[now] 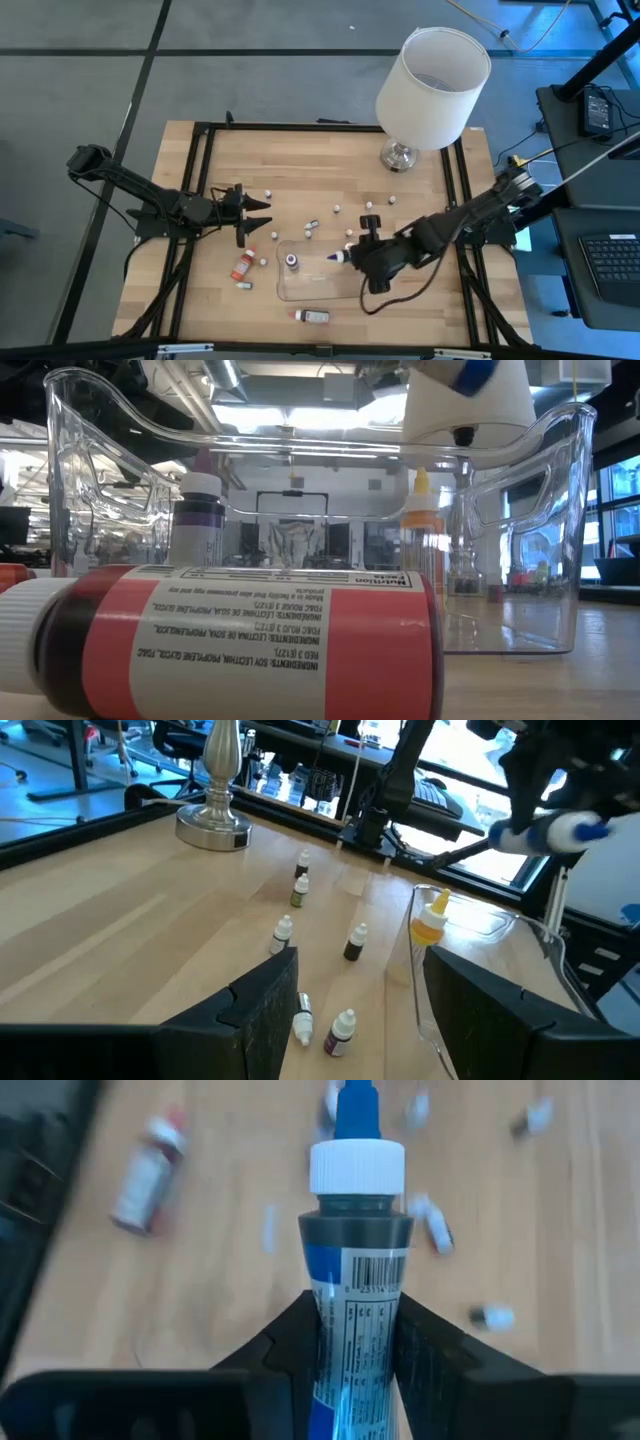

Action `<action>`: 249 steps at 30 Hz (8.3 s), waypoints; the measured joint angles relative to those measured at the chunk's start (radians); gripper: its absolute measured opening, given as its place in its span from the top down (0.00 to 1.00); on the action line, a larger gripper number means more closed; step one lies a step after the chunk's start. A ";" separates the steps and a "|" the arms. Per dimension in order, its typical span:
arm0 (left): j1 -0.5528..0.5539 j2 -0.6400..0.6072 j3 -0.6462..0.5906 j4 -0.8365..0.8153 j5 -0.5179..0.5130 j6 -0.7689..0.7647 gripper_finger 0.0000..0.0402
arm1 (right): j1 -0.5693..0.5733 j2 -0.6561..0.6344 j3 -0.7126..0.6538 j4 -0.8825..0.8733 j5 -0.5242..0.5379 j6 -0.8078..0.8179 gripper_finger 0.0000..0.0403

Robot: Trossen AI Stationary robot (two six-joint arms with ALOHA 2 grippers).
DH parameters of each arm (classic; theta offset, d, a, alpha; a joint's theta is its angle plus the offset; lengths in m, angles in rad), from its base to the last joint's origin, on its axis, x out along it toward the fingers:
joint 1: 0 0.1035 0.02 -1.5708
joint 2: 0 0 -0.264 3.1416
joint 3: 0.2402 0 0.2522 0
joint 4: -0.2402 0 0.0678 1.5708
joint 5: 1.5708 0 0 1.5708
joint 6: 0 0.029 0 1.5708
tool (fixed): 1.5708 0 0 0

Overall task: Pick & Place food coloring
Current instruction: Put the big blue food coloring bottle into the container, then put the small pink food coloring bottle into the container

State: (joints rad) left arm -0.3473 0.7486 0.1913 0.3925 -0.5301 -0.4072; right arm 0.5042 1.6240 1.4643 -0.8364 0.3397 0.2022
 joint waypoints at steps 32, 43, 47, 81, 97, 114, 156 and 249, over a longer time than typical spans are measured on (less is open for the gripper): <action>0.002 0.409 0.571 -0.471 0.190 0.282 0.47 | -0.142 -0.028 -0.422 0.909 -0.156 -0.121 0.72; -0.005 0.661 0.845 -0.597 0.245 0.343 0.47 | -0.142 -0.027 -0.422 0.912 -0.147 -0.097 0.72; -0.007 0.695 0.884 -0.624 0.265 0.328 0.47 | -0.140 -0.027 -0.422 0.901 -0.113 -0.083 0.72; -0.030 0.701 0.890 -0.560 0.255 0.324 0.53 | -0.142 -0.027 -0.421 0.891 -0.083 -0.079 0.72; -0.029 0.701 0.890 -0.561 0.252 0.345 0.69 | -0.142 -0.027 -0.421 0.891 -0.090 -0.080 0.66; 0.034 0.701 0.889 -0.624 0.379 0.179 0.71 | -0.091 -0.213 -0.374 0.525 -0.150 -0.073 0.30; 0.111 1.094 1.280 -1.217 0.530 0.165 0.70 | -0.074 -0.197 -0.376 0.385 0.034 0.010 0.30; -0.225 0.584 0.767 -1.249 0.011 -0.464 0.64 | -0.230 -0.241 -0.544 -0.067 0.279 0.368 0.30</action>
State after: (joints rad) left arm -0.5720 1.3323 0.9585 -0.8569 -0.5195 -0.8712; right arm 0.2740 1.3832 0.9207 -0.9029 0.6183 0.5698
